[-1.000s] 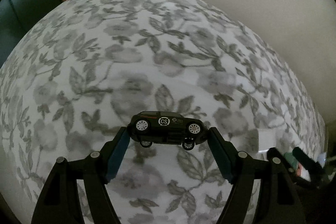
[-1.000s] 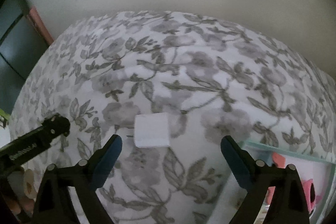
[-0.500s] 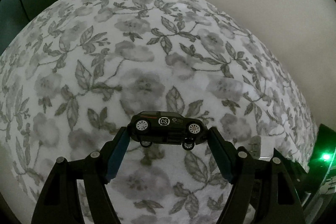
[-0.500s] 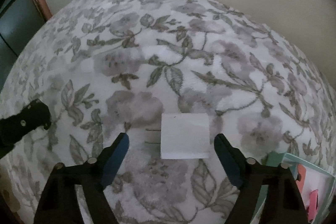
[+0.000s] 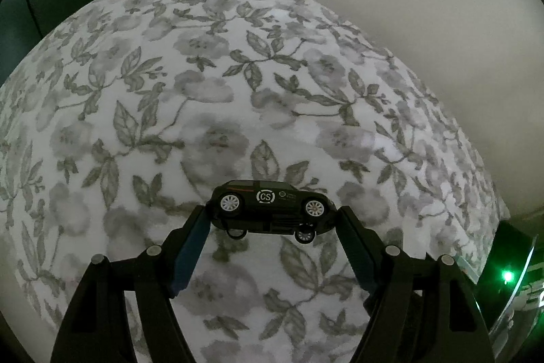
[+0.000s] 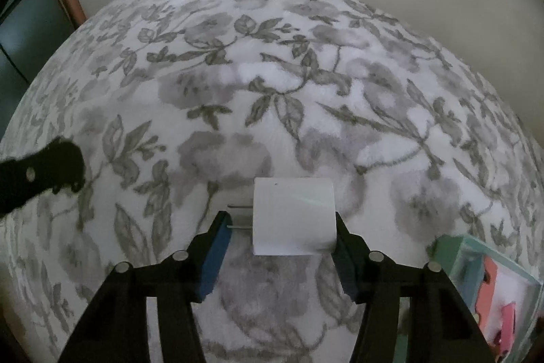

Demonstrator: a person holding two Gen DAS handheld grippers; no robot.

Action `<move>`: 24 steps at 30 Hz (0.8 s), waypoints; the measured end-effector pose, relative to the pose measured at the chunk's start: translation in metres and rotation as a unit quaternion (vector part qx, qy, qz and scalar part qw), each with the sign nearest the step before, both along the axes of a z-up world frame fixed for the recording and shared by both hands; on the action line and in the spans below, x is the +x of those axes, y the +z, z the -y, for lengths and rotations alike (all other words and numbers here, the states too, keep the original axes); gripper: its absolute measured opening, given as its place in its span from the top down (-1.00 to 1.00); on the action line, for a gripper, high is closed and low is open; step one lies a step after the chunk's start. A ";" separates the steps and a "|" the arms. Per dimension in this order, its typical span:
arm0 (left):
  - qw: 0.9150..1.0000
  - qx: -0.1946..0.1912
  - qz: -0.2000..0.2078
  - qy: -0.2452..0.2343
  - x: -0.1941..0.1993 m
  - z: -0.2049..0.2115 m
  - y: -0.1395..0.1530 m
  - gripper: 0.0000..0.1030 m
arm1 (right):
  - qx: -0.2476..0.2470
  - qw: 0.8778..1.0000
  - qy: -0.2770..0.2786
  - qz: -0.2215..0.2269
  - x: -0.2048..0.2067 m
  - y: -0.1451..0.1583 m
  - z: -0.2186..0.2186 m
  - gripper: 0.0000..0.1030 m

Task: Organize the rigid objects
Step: 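Carry the toy car and white plug into the tray and open both grippers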

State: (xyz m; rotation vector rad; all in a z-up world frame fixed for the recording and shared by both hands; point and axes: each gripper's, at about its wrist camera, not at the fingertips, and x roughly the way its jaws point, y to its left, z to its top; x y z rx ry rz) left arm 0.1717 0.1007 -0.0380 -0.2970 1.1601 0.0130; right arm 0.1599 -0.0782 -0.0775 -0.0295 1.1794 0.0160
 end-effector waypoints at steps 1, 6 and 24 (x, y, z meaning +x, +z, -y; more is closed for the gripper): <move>1.000 0.000 0.002 -0.003 -0.001 0.002 0.002 -0.50 | 0.003 1.000 -0.004 0.001 -0.005 0.003 0.002 -0.16; 1.000 0.003 0.016 -0.020 -0.016 0.017 0.019 -0.50 | 0.022 0.999 -0.021 0.010 -0.032 0.019 0.017 -0.16; 0.981 0.008 0.077 -0.177 -0.109 0.133 0.070 -0.50 | 0.038 0.990 -0.128 0.045 -0.169 0.088 0.119 -0.16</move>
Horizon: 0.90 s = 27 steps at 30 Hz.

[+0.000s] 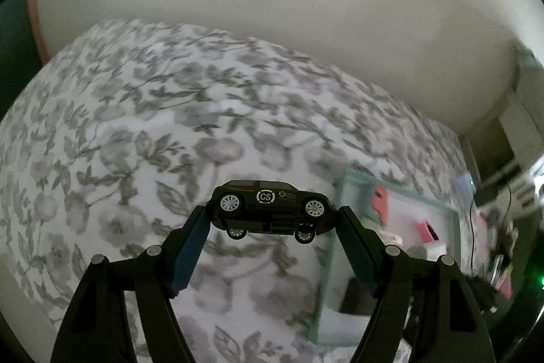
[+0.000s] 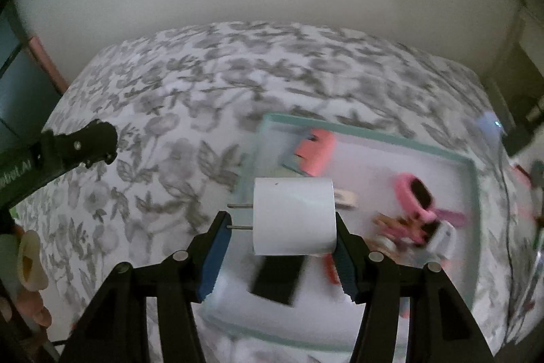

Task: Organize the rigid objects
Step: 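Carry the toy car and white plug into the tray and open both grippers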

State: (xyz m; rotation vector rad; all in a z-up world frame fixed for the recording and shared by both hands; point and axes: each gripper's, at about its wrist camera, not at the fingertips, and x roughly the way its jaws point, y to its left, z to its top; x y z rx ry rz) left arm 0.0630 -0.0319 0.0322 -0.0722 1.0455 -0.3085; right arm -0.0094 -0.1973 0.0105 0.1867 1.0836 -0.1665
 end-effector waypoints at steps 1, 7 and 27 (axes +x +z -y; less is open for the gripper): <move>1.000 0.004 0.003 -0.011 -0.006 0.008 0.001 -0.50 | 0.001 1.000 -0.011 0.001 -0.009 0.002 0.009 -0.16; 0.994 0.055 0.024 -0.091 -0.045 0.061 -0.004 -0.50 | 0.023 0.997 -0.077 -0.009 -0.046 -0.002 0.052 -0.16; 0.971 0.135 0.006 -0.196 -0.091 0.140 -0.039 -0.50 | 0.054 0.984 -0.156 -0.066 -0.078 -0.040 0.114 -0.17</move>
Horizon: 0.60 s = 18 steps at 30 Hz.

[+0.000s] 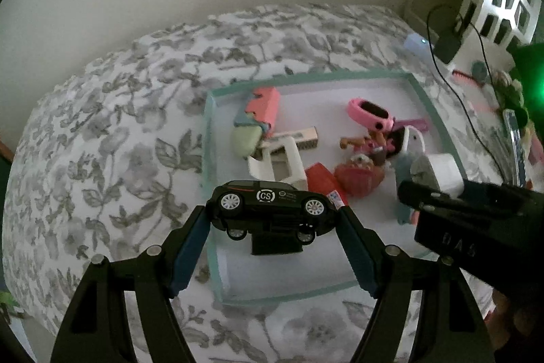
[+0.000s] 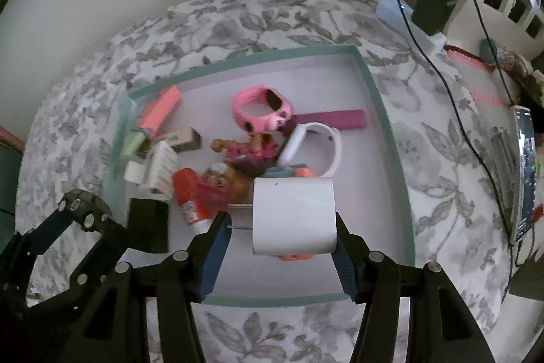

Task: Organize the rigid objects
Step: 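Carry the toy car and white plug into the tray and open both grippers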

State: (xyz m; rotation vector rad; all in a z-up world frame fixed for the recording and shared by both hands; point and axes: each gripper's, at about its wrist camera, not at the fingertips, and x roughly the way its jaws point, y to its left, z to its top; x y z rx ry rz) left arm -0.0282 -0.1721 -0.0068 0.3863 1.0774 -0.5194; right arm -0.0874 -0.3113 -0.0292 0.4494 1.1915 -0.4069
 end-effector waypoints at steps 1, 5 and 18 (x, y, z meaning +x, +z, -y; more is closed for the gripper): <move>1.000 0.003 -0.001 -0.002 0.000 0.002 -0.002 -0.50 | 0.001 1.000 -0.002 -0.002 0.000 -0.002 0.002 -0.17; 1.000 0.017 -0.005 -0.009 -0.001 0.007 -0.011 -0.50 | 0.012 1.000 -0.006 0.001 0.000 -0.003 0.007 -0.17; 0.999 0.035 0.009 -0.024 -0.002 0.015 -0.019 -0.50 | 0.001 1.000 0.004 0.012 0.004 0.003 0.004 -0.17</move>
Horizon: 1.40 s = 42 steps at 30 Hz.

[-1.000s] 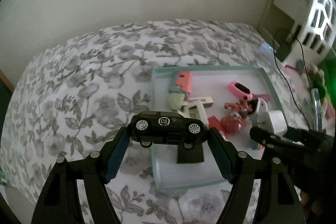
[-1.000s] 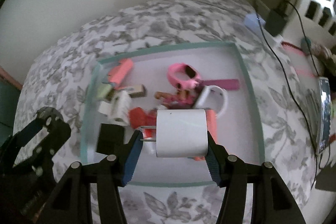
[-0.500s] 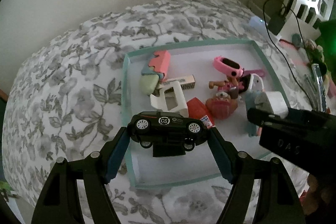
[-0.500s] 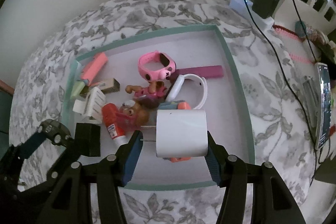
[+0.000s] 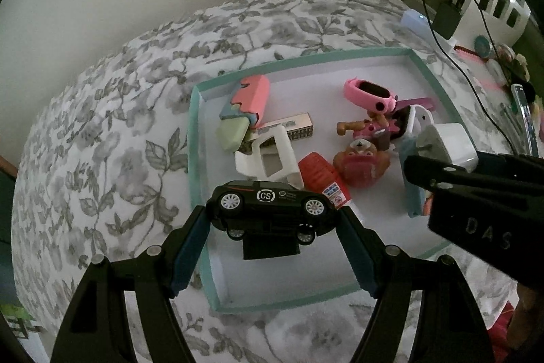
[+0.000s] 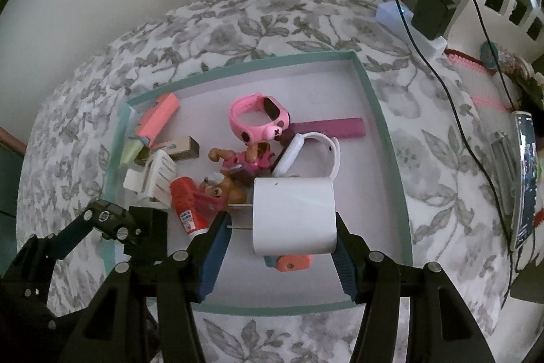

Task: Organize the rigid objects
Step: 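Carry the toy car and white plug into the tray and open both grippers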

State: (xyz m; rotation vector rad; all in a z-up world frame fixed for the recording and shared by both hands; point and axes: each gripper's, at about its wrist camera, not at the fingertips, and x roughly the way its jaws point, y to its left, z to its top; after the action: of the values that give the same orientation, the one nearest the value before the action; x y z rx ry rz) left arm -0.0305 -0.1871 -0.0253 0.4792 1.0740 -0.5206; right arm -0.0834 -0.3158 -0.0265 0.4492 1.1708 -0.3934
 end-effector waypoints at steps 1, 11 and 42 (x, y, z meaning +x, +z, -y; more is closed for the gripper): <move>1.000 0.002 0.000 -0.002 0.000 0.001 -0.001 -0.50 | -0.001 1.000 0.002 -0.001 0.001 -0.001 -0.001 -0.17; 0.999 0.033 -0.001 -0.015 0.001 0.007 -0.022 -0.50 | -0.016 0.999 0.030 -0.015 0.010 -0.011 -0.011 -0.17; 1.000 0.018 0.006 -0.008 0.005 0.005 -0.010 -0.85 | -0.029 0.999 0.023 0.018 0.012 0.000 -0.010 -0.38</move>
State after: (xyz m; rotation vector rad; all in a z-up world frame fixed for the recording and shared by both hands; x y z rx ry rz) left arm -0.0253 -0.1922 -0.0355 0.5216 1.0696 -0.5126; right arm -0.0718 -0.3060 -0.0269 0.3763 1.1301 -0.3780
